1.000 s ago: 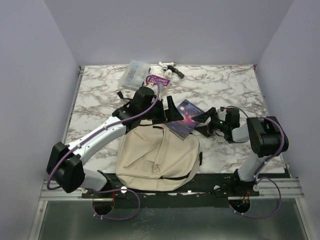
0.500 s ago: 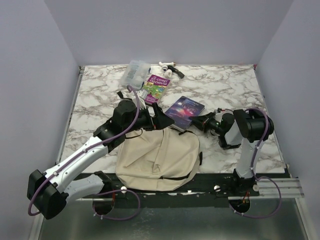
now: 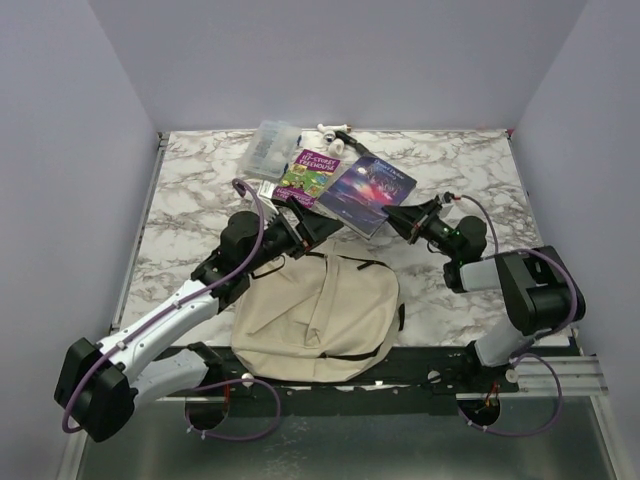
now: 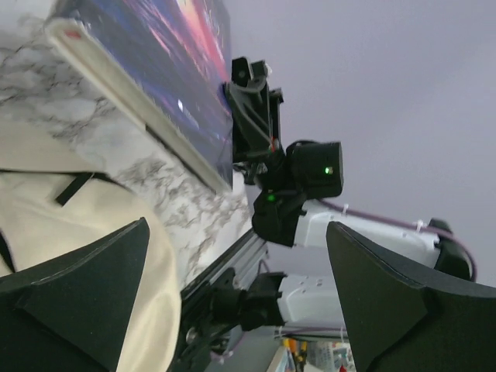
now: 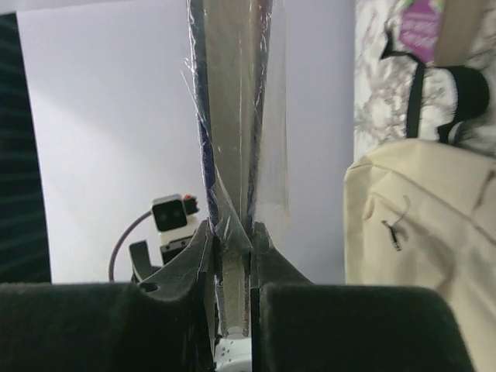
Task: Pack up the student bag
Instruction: Pick up the book from the center of the board.
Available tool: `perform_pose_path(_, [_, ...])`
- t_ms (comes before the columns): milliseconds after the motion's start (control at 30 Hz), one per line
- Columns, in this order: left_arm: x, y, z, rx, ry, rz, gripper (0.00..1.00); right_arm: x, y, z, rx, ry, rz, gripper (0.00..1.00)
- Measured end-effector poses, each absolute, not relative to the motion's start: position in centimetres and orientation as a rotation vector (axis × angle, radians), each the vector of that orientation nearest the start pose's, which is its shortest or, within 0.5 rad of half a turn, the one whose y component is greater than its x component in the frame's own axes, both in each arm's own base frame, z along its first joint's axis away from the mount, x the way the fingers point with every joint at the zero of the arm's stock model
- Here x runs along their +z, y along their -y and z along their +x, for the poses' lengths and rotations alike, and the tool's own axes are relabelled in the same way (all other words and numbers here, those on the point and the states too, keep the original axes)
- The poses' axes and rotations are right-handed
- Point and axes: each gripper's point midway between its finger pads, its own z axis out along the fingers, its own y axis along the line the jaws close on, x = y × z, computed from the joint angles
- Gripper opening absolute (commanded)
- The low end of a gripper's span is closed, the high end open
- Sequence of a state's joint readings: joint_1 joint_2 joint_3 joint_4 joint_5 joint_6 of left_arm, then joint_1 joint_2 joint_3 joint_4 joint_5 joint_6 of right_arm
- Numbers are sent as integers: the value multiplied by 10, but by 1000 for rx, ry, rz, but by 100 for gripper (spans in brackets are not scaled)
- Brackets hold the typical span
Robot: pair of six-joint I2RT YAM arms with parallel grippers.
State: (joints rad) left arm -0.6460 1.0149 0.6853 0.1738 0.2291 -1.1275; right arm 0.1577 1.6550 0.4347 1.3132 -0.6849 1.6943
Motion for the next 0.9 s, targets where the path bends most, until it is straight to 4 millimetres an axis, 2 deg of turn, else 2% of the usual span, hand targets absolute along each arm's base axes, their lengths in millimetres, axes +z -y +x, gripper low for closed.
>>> perform_pose_path(167, [281, 286, 259, -1517, -1841, -336, 98, 229, -225, 315, 1969, -1684, 651, 0])
perform_pose_path(233, [287, 288, 262, -1544, -1810, -353, 95, 234, -233, 311, 1973, -1677, 671, 0])
perform_pose_path(267, [289, 288, 263, -1552, -1800, -360, 92, 247, -243, 298, 2003, -1666, 626, 0])
perform_pose_path(367, [294, 289, 263, -1580, -1760, -378, 84, 263, -257, 282, 2011, -1648, 619, 0])
perform_pose_path(433, [293, 291, 260, -1595, -1740, -382, 73, 271, -261, 273, 1999, -1616, 629, 0])
perform_pose_path(500, [293, 291, 257, -1603, -1724, -381, 57, 274, -261, 266, 1978, -1586, 655, 0])
perform_pose_path(600, [293, 288, 248, -1608, -1686, -385, 45, 270, -260, 259, 1933, -1562, 708, 0])
perform_pose_path(667, [295, 285, 243, -1613, -1664, -384, 33, 268, -260, 257, 1913, -1557, 733, 0])
perform_pose_path(733, [292, 281, 241, -1599, -1651, -394, 18, 271, -262, 255, 1908, -1545, 731, 1])
perform_pose_path(767, [292, 279, 241, -1596, -1642, -397, 12, 272, -262, 253, 1900, -1542, 725, 5])
perform_pose_path(800, [291, 278, 240, -1595, -1638, -406, 10, 272, -262, 252, 1890, -1543, 713, 13])
perform_pose_path(900, [295, 276, 235, -1603, -1624, -398, 0, 274, -262, 248, 1844, -1552, 641, 41])
